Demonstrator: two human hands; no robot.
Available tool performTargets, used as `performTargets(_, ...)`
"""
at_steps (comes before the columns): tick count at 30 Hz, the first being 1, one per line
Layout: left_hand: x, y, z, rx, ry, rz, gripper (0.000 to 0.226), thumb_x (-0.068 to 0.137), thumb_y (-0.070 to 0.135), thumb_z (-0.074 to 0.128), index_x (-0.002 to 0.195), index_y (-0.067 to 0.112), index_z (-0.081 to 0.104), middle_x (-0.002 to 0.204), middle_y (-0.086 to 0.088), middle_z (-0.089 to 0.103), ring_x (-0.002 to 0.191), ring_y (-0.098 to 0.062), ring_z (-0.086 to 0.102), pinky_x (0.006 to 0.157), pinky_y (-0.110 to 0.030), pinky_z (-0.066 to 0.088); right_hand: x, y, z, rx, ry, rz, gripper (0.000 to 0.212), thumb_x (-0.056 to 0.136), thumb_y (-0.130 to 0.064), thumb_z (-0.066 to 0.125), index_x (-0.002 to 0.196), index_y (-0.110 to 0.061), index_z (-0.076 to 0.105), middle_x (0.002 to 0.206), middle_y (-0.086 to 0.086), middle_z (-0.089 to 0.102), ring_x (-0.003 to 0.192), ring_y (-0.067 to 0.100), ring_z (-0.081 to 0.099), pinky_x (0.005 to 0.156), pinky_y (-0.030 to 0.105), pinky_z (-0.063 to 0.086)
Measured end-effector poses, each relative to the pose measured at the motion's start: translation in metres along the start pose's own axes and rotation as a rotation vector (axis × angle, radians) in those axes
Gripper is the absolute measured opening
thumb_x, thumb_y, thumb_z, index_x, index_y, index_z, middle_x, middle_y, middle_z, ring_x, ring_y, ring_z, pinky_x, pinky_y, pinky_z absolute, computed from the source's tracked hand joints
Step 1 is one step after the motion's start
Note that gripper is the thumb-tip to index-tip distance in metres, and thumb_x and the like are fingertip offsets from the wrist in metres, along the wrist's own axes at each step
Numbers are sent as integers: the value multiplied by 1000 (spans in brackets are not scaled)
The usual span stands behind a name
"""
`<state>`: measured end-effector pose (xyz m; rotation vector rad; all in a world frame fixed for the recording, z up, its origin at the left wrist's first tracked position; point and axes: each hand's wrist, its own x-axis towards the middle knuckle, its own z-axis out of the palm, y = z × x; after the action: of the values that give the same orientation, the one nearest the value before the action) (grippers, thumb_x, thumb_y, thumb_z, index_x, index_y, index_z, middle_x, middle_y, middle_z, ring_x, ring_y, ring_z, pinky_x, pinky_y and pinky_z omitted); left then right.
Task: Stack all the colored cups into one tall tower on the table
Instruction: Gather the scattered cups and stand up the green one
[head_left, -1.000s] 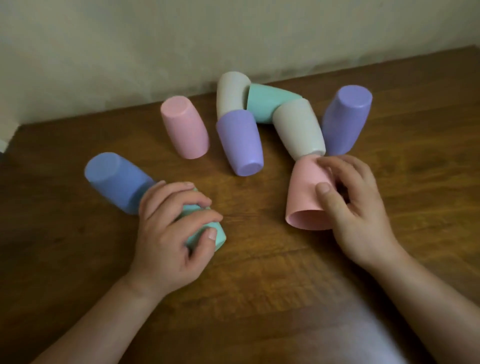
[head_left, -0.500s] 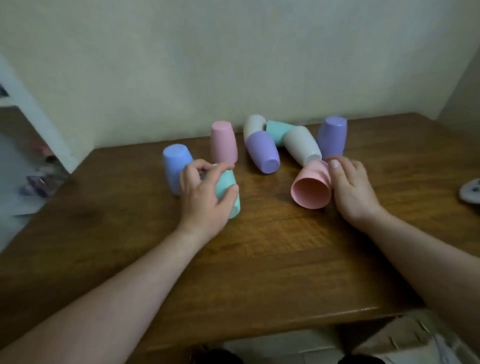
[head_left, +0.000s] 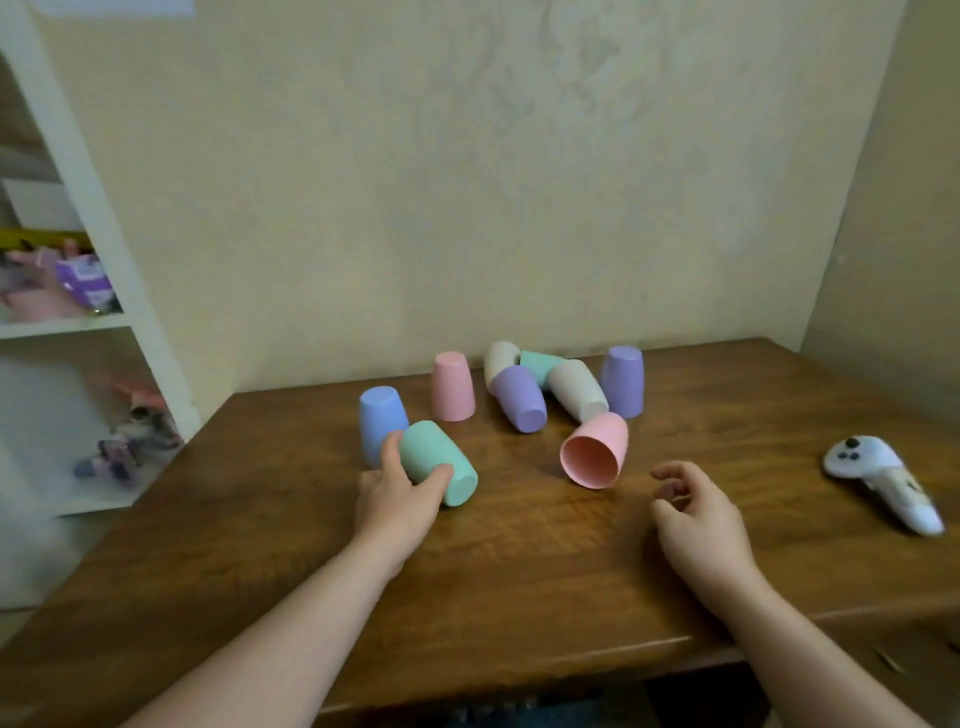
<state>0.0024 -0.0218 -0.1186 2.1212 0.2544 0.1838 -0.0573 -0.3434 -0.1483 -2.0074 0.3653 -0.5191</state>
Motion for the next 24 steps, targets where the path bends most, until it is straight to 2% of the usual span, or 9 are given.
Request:
performTargets(2,11,17,12,164,-47,-53,110,76,90,51,165,52,-1,159,-20,33,137,-44,50,111,-47,42,0,-1,2,-57,-43,-26,35,87,-9,63,98,-41,67,91,-8,68,72,9,65,62,30,48)
performTargets(4,23,33,21,314,-85,-80,113,76,97,45,164,54,-11,164,-23,30,140,-46,49,112,-49,43,0,0,2,-90,-60,-53,36,87,-9,64,101,-42,66,94,-8,66,76,12,65,64,30,49)
performTargets(7,43,46,32,490,-196,31,102,88,76,57,161,59,-13,157,-23,39,135,-43,53,110,-48,47,2,0,3,-117,-69,-66,36,88,-7,65,105,-39,67,95,-8,64,78,12,65,66,30,50)
performTargets(9,50,48,38,466,-298,155,111,89,61,67,160,60,-18,154,-20,46,127,-40,59,101,-44,51,5,1,5,-132,-67,-88,38,87,-6,65,107,-39,67,96,-9,63,78,11,64,68,30,50)
performTargets(13,52,33,48,-77,-271,250,121,82,30,86,165,56,1,147,14,54,119,-11,62,87,-27,54,8,2,7,-165,-83,-111,47,88,-5,64,115,-42,62,110,-7,59,85,11,63,76,34,52)
performTargets(17,55,17,56,-194,-150,229,99,68,16,100,149,38,48,120,26,60,115,-3,61,88,-24,48,30,-16,7,-328,-169,-163,75,92,-2,59,149,-45,40,142,-1,35,106,23,59,85,41,57)
performTargets(20,54,6,62,-249,-126,217,97,65,20,104,141,43,48,117,34,57,104,14,57,84,-17,46,53,-37,9,-640,-244,-275,101,85,2,61,156,-56,18,160,-3,16,130,34,39,96,46,54)
performTargets(22,54,4,64,-240,-123,232,92,67,25,103,138,48,48,115,35,59,101,20,58,80,-13,45,67,-48,10,-869,-279,-396,109,81,4,65,160,-53,15,166,-2,10,136,39,33,98,49,52)
performTargets(24,52,5,64,-204,-123,220,91,68,34,102,141,45,50,110,36,57,96,14,59,78,-16,44,77,-53,11,-1008,-341,-544,105,82,0,71,160,-48,21,169,-3,14,140,40,31,105,51,48)
